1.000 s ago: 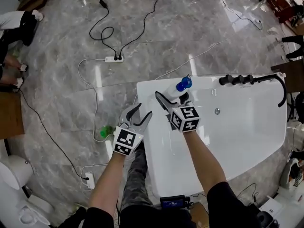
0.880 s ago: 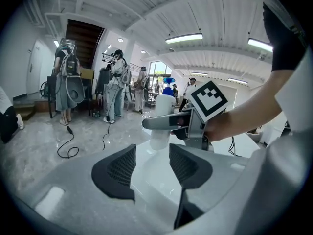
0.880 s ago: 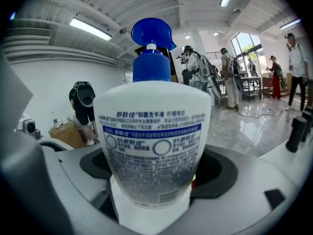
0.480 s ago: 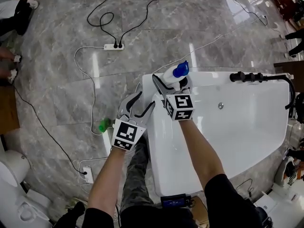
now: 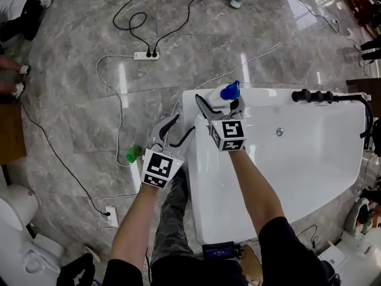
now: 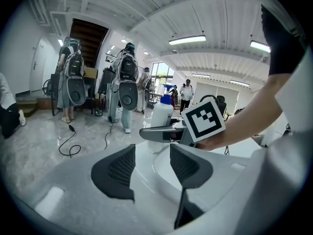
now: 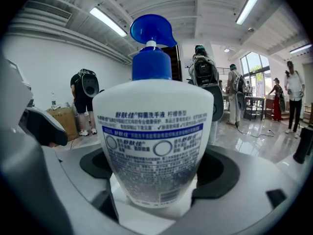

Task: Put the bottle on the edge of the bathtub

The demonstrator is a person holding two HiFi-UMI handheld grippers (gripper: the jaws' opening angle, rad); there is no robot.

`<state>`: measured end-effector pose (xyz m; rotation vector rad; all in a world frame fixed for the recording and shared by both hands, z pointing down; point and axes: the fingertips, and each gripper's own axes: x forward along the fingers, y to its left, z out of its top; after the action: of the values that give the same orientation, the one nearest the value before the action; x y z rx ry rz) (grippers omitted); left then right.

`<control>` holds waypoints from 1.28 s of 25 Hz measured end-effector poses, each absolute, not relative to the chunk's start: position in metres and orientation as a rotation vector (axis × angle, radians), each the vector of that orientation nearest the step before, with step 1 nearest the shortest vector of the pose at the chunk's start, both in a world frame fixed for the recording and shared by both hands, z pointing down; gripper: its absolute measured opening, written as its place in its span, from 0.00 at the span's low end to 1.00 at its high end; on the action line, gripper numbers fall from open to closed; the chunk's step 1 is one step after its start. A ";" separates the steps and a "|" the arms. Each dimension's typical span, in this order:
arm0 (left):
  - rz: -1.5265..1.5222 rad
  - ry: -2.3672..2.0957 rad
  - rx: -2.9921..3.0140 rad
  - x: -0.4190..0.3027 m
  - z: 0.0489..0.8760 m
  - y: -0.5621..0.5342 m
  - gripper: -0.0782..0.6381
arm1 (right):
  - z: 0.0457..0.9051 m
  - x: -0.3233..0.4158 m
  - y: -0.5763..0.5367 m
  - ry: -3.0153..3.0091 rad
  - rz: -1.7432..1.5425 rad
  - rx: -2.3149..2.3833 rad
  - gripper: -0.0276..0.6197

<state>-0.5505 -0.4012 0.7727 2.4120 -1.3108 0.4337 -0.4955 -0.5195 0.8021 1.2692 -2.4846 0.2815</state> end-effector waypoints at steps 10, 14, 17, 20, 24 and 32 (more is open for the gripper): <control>0.449 -1.318 2.409 -0.554 0.763 -0.399 0.41 | 0.810 -0.487 -0.511 -2.423 0.300 1.188 0.86; 0.459 -1.322 2.394 -0.552 0.752 -0.386 0.41 | 0.798 -0.475 -0.491 -2.414 0.318 1.163 0.86; 0.471 -1.323 2.378 -0.546 0.741 -0.374 0.41 | 0.791 -0.454 -0.471 -2.389 0.349 1.150 0.86; 0.489 -1.323 2.363 -0.535 0.729 -0.360 0.41 | 0.772 -0.437 -0.447 -2.398 0.378 1.106 0.86; 0.484 -1.327 2.342 -0.509 0.703 -0.338 0.40 | 0.727 -0.417 -0.409 -2.442 0.379 0.996 0.86; 0.459 -1.307 2.321 -0.440 0.646 -0.263 0.34 | 0.625 -0.344 -0.327 -2.502 0.424 0.968 0.19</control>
<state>-0.4396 -0.2635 0.6460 2.3207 -1.3070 0.4587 -0.3435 -0.3271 0.6247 0.9683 -2.5021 0.4243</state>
